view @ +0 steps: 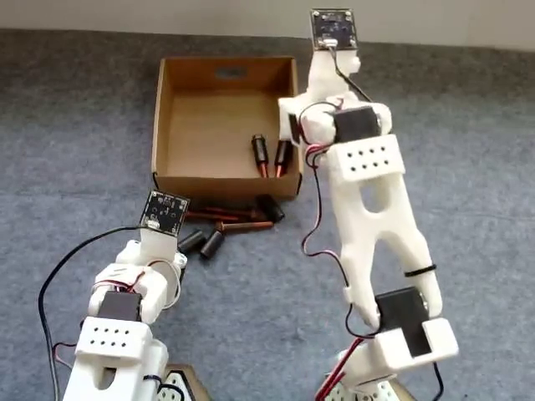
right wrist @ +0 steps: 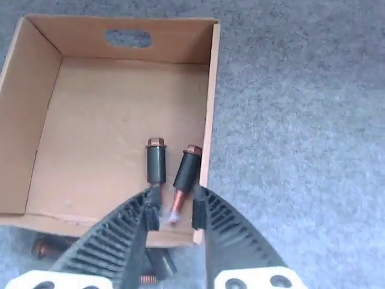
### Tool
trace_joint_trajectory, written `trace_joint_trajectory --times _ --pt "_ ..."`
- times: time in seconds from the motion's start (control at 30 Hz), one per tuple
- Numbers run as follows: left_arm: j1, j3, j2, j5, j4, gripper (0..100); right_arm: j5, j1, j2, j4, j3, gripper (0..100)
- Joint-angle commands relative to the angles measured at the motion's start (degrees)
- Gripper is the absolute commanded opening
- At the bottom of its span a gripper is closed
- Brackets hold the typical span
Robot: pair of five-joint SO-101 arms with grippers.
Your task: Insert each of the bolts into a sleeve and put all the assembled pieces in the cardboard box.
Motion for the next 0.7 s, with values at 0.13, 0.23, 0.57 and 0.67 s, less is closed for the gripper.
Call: trace_joint_trajectory --times 0.13,0.23,0.57,0.67 --pt "0.1 -0.2 -0.7 -0.5 -1.2 2 0.6 -2.6 -3.6 10.0 -2.9 9.4" --pt "0.1 -0.2 -0.7 -0.5 -1.2 2 0.6 -5.0 -6.5 11.2 -2.2 9.4" --pt "0.1 0.0 -0.7 -0.5 -1.3 2 6.2 -9.3 -28.8 3.6 25.8 9.4" --pt "0.1 0.0 -0.7 -0.5 -1.3 2 10.5 -9.3 -33.0 -4.3 39.8 9.8"
